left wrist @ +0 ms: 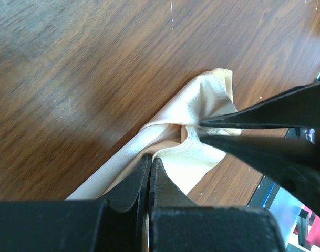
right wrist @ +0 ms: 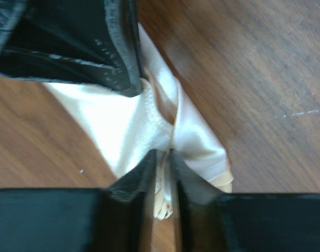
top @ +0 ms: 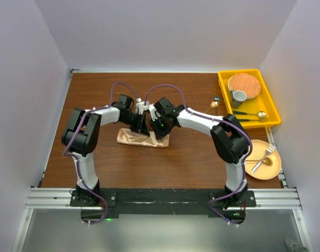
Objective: Fold the napkin into a case and place the utensils inside
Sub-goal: Stuff the top corner of the smaller-rectangle-folded napkin into the folded napkin.
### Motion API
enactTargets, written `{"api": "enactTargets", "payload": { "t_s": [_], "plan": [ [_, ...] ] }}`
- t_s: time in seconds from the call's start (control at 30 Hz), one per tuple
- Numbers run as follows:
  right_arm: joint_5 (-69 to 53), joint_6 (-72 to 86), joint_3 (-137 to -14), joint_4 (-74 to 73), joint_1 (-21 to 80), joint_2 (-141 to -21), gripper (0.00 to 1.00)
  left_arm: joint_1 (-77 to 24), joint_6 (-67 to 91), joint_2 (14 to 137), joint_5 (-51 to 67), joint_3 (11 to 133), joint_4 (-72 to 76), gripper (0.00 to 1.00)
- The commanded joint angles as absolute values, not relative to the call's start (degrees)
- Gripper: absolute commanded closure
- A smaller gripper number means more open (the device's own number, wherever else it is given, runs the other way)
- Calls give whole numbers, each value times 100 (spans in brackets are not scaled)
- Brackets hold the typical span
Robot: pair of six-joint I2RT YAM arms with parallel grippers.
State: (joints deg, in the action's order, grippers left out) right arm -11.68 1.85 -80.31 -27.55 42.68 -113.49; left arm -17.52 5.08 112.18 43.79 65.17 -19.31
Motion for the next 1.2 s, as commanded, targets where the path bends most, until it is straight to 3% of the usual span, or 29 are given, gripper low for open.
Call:
{"api": "enactTargets", "payload": {
  "t_s": [0.0,0.17,0.37,0.7,0.8,1.03,1.17],
  "plan": [
    [-1336,229,-8464,-3023,4280,-10811,69,-1775,387,11496,3867,6442,-1933,100],
    [-1230,35,-8358,-2848,4280,-10652,65,-1767,404,11540,3885,6425,-1951,100],
    [-1766,228,-8323,-2576,4394,-10767,77,-1758,483,11593,3902,6451,-1960,100],
    [-968,387,-8042,-2355,4447,-11302,82,-1626,615,11575,4034,6478,-2083,97],
    [-765,378,-7963,-2364,4456,-11452,85,-1460,685,11462,4139,6443,-2074,94],
    [-686,369,-7893,-2356,4447,-11672,89,-880,843,11075,4877,6399,-1917,66],
    [-738,343,-7831,-2356,4447,-11672,89,-291,1081,10513,5307,6241,-1399,58]
  ]
}}
